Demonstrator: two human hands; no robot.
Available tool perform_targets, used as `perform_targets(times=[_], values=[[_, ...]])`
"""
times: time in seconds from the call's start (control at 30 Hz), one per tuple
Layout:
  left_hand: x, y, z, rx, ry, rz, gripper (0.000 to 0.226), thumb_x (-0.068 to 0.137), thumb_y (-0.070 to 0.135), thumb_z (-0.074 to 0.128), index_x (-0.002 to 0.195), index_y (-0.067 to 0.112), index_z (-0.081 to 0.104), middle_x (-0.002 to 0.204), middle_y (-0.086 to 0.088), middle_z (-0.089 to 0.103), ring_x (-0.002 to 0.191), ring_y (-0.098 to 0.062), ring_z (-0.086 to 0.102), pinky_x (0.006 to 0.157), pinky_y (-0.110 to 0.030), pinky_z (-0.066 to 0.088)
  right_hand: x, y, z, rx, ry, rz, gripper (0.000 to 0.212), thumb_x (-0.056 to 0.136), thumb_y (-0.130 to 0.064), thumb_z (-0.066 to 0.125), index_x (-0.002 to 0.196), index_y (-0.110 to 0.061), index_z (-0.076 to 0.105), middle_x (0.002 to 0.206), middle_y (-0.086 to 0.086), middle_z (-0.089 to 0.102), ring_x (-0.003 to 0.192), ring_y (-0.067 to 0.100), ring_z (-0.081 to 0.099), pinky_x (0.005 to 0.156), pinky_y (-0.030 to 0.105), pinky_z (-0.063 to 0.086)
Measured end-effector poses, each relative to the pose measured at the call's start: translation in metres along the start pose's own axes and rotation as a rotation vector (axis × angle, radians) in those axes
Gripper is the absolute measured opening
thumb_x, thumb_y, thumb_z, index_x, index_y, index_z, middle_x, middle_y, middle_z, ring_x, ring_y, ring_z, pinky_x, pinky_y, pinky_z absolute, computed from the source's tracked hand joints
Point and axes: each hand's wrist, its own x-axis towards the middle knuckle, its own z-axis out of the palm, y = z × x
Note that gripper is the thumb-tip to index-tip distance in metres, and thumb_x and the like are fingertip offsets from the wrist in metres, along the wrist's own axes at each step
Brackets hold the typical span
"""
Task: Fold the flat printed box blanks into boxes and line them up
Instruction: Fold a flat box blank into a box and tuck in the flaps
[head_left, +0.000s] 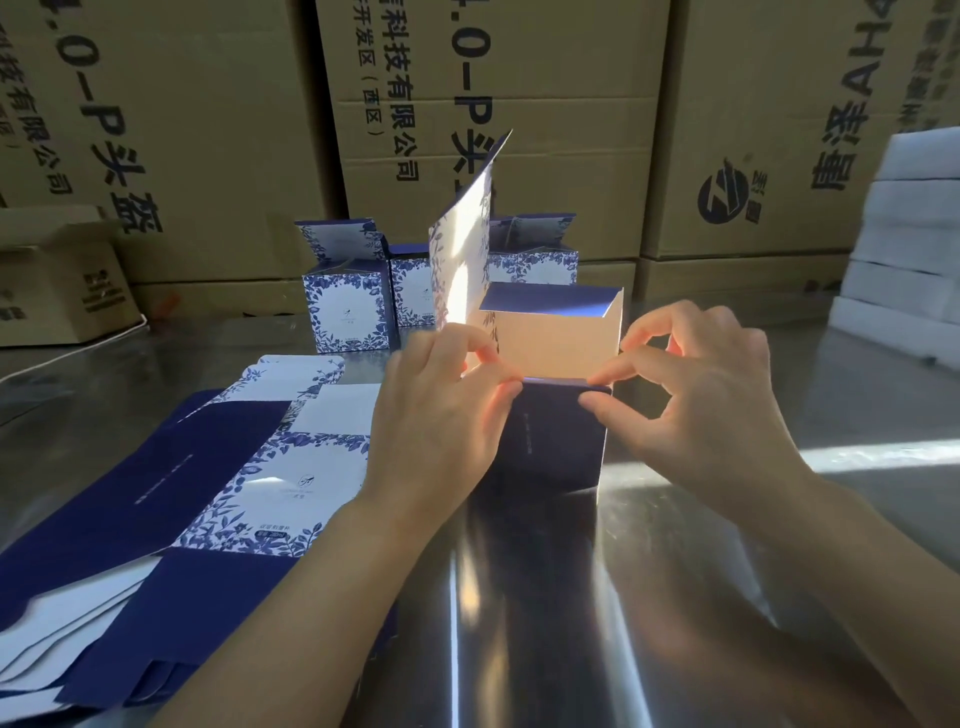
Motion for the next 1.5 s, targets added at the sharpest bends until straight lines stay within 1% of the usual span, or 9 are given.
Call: perform_targets(times=[0.33, 0.6, 0.77, 0.83, 1.0, 1.13, 1.3, 1.43, 1.5], values=[[-0.001, -0.001, 0.001, -0.039, 0.002, -0.045, 0.020, 0.085, 0.027, 0.055, 0.083, 0.016, 0.071, 0.092, -0.003, 0.061, 0.081, -0.017, 0.041, 0.066, -0.037, 0.043, -0.002, -0.004, 0.004, 0.039, 0.072, -0.078, 0.011, 0.072, -0.031, 0.071, 0.066, -0.022, 0.071, 0.089, -0.005, 0.064, 0.080, 0.026, 0.053, 0.076, 0.026, 0.016], [-0.001, 0.003, -0.002, -0.089, -0.029, -0.095, 0.029, 0.084, 0.033, 0.050, 0.089, 0.014, 0.072, 0.088, -0.004, 0.060, 0.081, -0.021, 0.051, 0.067, -0.037, 0.043, -0.003, 0.000, 0.006, 0.162, 0.034, 0.035, 0.015, 0.077, -0.037, 0.065, 0.083, -0.025, 0.072, 0.111, -0.009, 0.057, 0.095, 0.011, 0.043, 0.086, 0.028, 0.021], [-0.001, 0.001, -0.002, -0.095, -0.071, -0.101, 0.033, 0.084, 0.035, 0.049, 0.094, 0.015, 0.072, 0.089, -0.004, 0.060, 0.081, -0.024, 0.054, 0.068, -0.037, 0.045, 0.000, 0.009, 0.009, 0.428, 0.073, 0.226, 0.021, 0.085, -0.042, 0.053, 0.104, -0.041, 0.063, 0.113, -0.030, 0.045, 0.108, -0.010, 0.035, 0.104, 0.030, 0.029], [-0.001, 0.001, -0.001, -0.125, -0.092, -0.136, 0.034, 0.084, 0.038, 0.047, 0.097, 0.017, 0.072, 0.091, -0.001, 0.059, 0.085, -0.020, 0.050, 0.068, -0.033, 0.044, 0.003, 0.017, 0.012, 0.493, 0.031, 0.316, 0.025, 0.088, -0.045, 0.046, 0.110, -0.045, 0.056, 0.119, -0.031, 0.044, 0.119, -0.006, 0.035, 0.109, 0.034, 0.030], [-0.003, -0.002, 0.003, -0.282, -0.106, -0.223, 0.039, 0.084, 0.043, 0.043, 0.103, 0.022, 0.070, 0.096, 0.010, 0.050, 0.095, -0.011, 0.041, 0.075, -0.012, 0.034, -0.002, 0.045, 0.033, 0.666, -0.192, 0.591, 0.051, 0.099, -0.048, 0.037, 0.146, -0.032, 0.029, 0.150, -0.015, 0.030, 0.138, 0.004, 0.027, 0.115, 0.031, 0.018], [-0.004, -0.008, 0.004, -0.332, -0.127, -0.225, 0.037, 0.084, 0.040, 0.043, 0.101, 0.019, 0.069, 0.093, 0.009, 0.047, 0.092, -0.015, 0.044, 0.086, -0.004, 0.026, -0.008, 0.056, 0.047, 0.896, -0.269, 0.775, 0.051, 0.099, -0.052, 0.028, 0.147, -0.035, 0.021, 0.153, -0.008, 0.030, 0.137, 0.011, 0.033, 0.117, 0.042, 0.022], [-0.007, -0.010, 0.007, -0.422, -0.154, -0.261, 0.041, 0.085, 0.039, 0.041, 0.105, 0.011, 0.063, 0.109, 0.000, 0.046, 0.107, -0.014, 0.046, 0.096, -0.028, 0.038, -0.002, 0.055, 0.050, 0.976, -0.223, 0.788, 0.043, 0.101, -0.047, 0.026, 0.132, -0.022, 0.040, 0.130, 0.014, 0.056, 0.117, 0.023, 0.055, 0.111, 0.043, 0.034], [-0.008, -0.013, 0.010, -0.397, -0.148, -0.319, 0.046, 0.087, 0.044, 0.037, 0.111, 0.016, 0.063, 0.119, 0.001, 0.038, 0.117, -0.014, 0.042, 0.101, -0.022, 0.031, 0.001, 0.054, 0.047, 1.006, -0.233, 0.788, 0.049, 0.102, -0.041, 0.023, 0.132, -0.012, 0.050, 0.097, 0.029, 0.056, 0.088, 0.032, 0.055, 0.099, 0.048, 0.042], [-0.009, -0.013, 0.011, -0.429, -0.143, -0.358, 0.041, 0.090, 0.043, 0.037, 0.111, 0.020, 0.063, 0.121, 0.001, 0.037, 0.117, -0.006, 0.039, 0.101, -0.013, 0.027, 0.001, 0.050, 0.046, 1.014, -0.317, 0.762, 0.053, 0.101, -0.046, 0.018, 0.128, -0.016, 0.053, 0.099, 0.033, 0.057, 0.087, 0.029, 0.054, 0.096, 0.049, 0.043]])
